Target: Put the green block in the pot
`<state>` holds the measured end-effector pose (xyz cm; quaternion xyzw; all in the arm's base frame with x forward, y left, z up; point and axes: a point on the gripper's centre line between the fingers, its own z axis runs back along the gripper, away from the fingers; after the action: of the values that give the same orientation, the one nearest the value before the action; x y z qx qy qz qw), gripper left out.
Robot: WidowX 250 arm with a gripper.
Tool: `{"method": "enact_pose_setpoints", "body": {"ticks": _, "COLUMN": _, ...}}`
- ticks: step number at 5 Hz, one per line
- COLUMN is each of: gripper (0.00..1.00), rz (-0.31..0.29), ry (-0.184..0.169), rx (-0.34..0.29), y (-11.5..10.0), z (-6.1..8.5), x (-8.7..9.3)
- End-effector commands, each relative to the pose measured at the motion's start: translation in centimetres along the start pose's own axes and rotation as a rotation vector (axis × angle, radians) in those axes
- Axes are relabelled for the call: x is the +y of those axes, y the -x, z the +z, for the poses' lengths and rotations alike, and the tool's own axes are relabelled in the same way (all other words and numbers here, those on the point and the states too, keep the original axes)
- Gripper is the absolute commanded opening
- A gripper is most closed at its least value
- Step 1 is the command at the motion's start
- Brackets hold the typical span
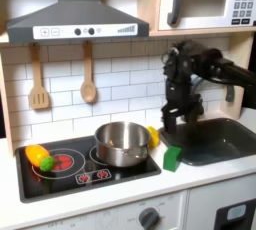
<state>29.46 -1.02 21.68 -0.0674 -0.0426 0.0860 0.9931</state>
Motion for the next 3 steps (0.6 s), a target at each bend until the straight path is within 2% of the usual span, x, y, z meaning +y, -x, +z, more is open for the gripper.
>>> {"method": "enact_pose_setpoints", "body": {"ticks": 1, "gripper": 1.0, "rz": -0.116, "ry": -0.026, "rx": 0.054, "y": 3.4, "z": 0.1, "x": -0.7}}
{"method": "enact_pose_setpoints", "body": {"ticks": 3, "gripper": 1.0, "rz": -0.162, "ry": -0.06, "rx": 0.085, "y": 6.4, "z": 0.3, "x": 0.6}}
